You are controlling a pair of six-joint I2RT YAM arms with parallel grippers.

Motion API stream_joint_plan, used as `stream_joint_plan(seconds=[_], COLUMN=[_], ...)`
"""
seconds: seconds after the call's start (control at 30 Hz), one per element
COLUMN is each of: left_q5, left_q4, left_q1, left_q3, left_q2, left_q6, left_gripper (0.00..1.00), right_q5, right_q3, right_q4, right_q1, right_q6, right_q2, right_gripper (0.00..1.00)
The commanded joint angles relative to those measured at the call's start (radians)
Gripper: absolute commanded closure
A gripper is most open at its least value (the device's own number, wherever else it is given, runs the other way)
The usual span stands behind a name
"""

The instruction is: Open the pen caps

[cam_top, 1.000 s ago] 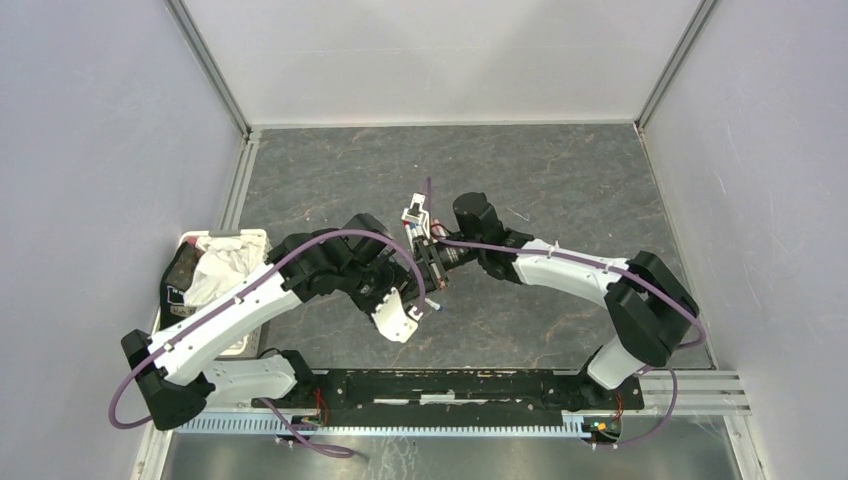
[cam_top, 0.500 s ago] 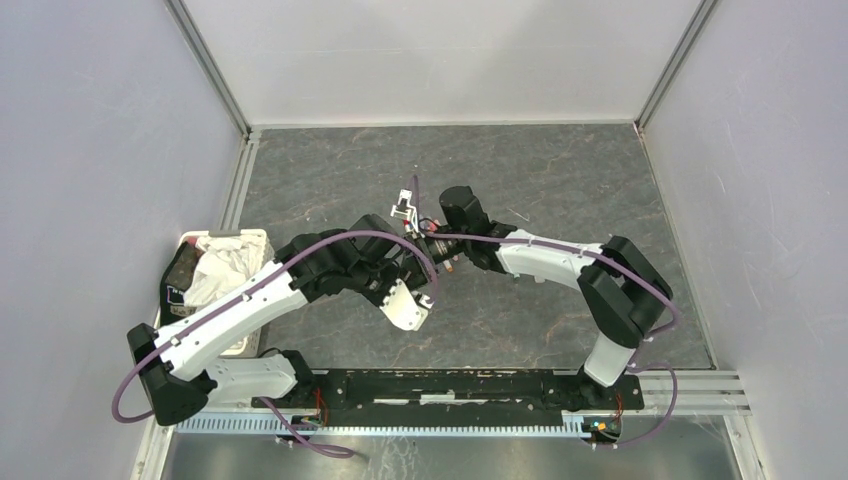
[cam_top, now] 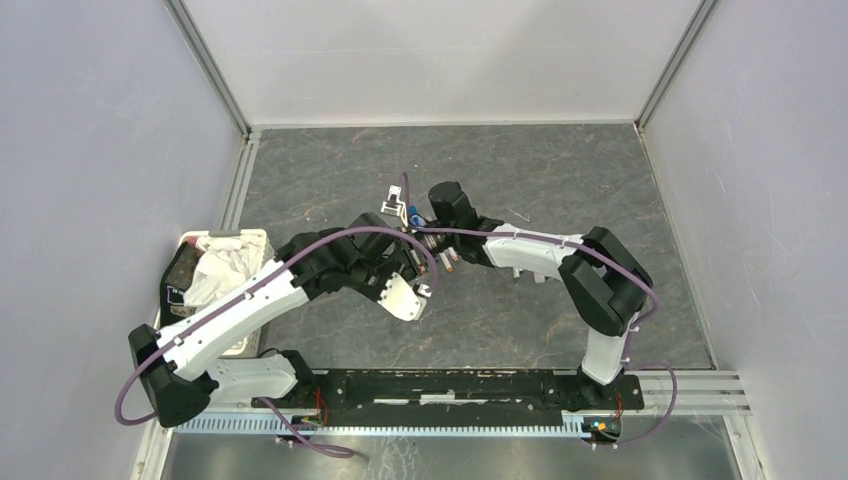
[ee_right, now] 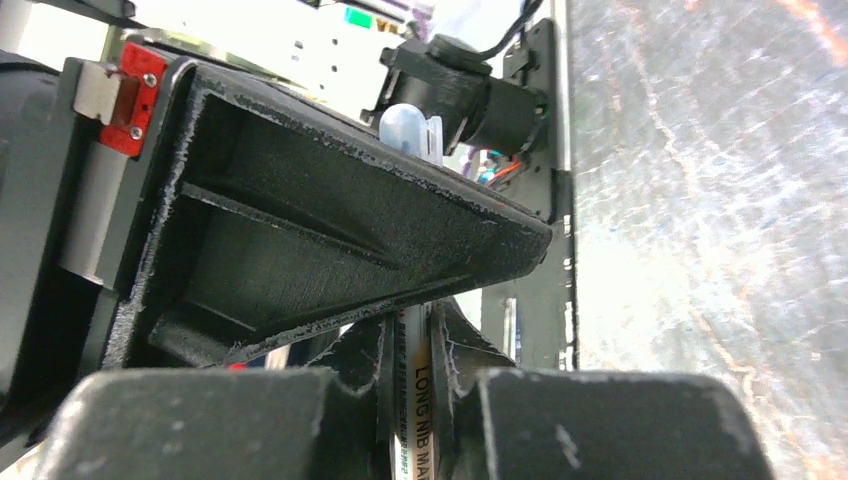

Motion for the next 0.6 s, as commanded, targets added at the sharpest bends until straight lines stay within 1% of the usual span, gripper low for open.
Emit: stream_joint_plan(seconds=[0.0,0.03,0.07,0.1,0.13,0.17,0.2,0.23,0.27,0.3,0.33,0.37,0.43,0.5,0.53,0.57], left_q5=[0.264,0.272,0.285,0.313,0.355,0.369,0.358,0.370,0.363,0.331,0.310,0.298,0.275,0.228,0.213,0.213], left_q4=[0.112,0.092,0.056,-0.023,-0.094,-0.164,-0.160,-0.105,-0.025,0.012,0.005,-0.009,-0.013,0.003,0.013,0.021], left_q1=[0.066,0.150,0.265,0.399,0.531,0.615,0.629,0.583,0.502,0.412,0.355,0.325,0.311,0.310,0.310,0.310], left_q3=[0.023,0.035,0.059,0.095,0.137,0.147,0.110,0.071,0.048,0.044,0.061,0.077,0.067,0.020,0.008,0.005], left_q2=[0.050,0.056,0.066,0.074,0.079,0.080,0.067,0.042,0.027,0.031,0.054,0.073,0.073,0.036,0.026,0.024], left_q6=[0.092,0.158,0.239,0.324,0.392,0.468,0.503,0.477,0.399,0.322,0.277,0.249,0.252,0.298,0.298,0.296], left_gripper=[0.98,0.98,0.98,0.98,0.98,0.98,0.98,0.98,0.98,0.98,0.98,0.98,0.98,0.98,0.98,0.98], right_q5=[0.290,0.298,0.318,0.340,0.332,0.334,0.309,0.295,0.289,0.270,0.249,0.243,0.244,0.253,0.257,0.255], right_q3=[0.073,0.011,-0.120,-0.302,-0.568,-0.740,-0.800,-0.729,-0.652,-0.602,-0.589,-0.578,-0.564,-0.575,-0.581,-0.584], right_q4=[-0.192,-0.274,-0.391,-0.411,-0.272,-0.089,0.005,-0.105,-0.213,-0.255,-0.241,-0.235,-0.238,-0.237,-0.220,-0.164], right_q1=[0.014,0.013,0.012,0.023,0.021,0.001,-0.018,-0.020,-0.015,-0.014,-0.014,-0.012,-0.016,-0.017,-0.017,-0.016], right_q6=[-0.198,-0.267,-0.358,-0.392,-0.300,-0.150,-0.070,-0.147,-0.228,-0.264,-0.256,-0.258,-0.272,-0.269,-0.255,-0.214], right_q2=[-0.017,-0.066,-0.147,-0.300,-0.456,-0.606,-0.667,-0.655,-0.605,-0.570,-0.543,-0.535,-0.525,-0.511,-0.504,-0.491], right_gripper=[1.00,1.00,1.00,1.00,1.00,1.00,1.00,1.00,1.00,1.00,1.00,1.00,1.00,1.00,1.00,1.00])
